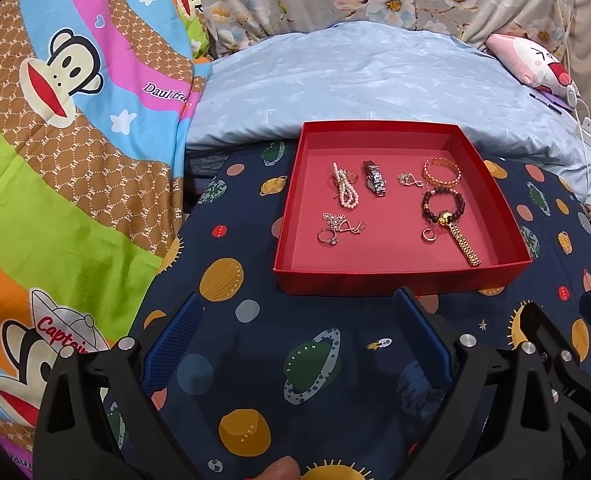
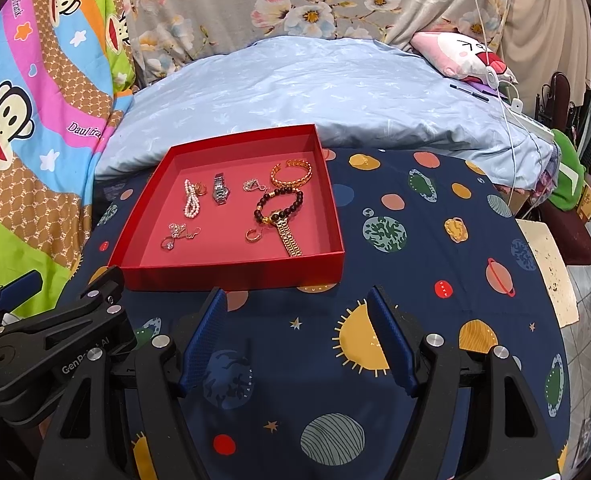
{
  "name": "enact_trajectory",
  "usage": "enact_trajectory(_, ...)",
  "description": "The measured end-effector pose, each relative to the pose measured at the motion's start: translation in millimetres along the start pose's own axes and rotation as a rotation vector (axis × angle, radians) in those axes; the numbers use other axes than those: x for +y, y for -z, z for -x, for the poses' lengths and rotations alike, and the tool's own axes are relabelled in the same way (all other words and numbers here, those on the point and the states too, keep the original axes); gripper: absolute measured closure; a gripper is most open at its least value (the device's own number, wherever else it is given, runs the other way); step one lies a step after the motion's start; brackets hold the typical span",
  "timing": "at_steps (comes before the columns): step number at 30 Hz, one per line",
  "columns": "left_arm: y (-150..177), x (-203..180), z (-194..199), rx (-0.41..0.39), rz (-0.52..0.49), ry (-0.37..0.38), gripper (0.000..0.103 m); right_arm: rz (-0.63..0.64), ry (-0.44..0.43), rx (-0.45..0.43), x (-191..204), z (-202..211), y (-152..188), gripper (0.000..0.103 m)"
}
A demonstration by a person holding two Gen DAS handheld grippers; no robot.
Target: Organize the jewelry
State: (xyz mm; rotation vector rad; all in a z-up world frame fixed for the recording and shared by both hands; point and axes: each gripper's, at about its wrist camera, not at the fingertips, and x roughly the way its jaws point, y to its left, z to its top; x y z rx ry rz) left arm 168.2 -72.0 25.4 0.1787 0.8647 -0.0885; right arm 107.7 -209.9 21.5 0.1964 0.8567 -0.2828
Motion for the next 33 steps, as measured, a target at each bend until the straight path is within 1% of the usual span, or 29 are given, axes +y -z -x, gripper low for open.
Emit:
enact_trajectory(3, 0.4, 0.2, -0.2, 0.004, 0.006, 0.005, 0.01, -0.003, -0.001, -0.003, -0.6, 1.6, 0.1, 0.032)
enact_trajectory(10, 1.5, 7.1, 1.6, -0.002, 0.06, 0.025, 0.01, 0.0, -0.003, 0.0, 1.0, 3.0, 0.0, 0.031)
enact_trajectory(27, 3.1, 0.3, 1.4, -0.017, 0.008, 0.005, 0.01, 0.01, 0.016, -0.005, 3.0, 3.8, 0.1, 0.031)
enact_trajectory(29, 3.1, 0.9, 0.5, -0.011, 0.016, 0.008, 0.01, 0.005, 0.017, -0.005, 2.2, 3.8, 0.0, 0.031)
enact_trajectory(33, 2.2, 1.5, -0.9, -0.006, 0.019, 0.018, 0.01, 0.002, 0.033, -0.009, 2.6, 4.4, -0.6, 0.028)
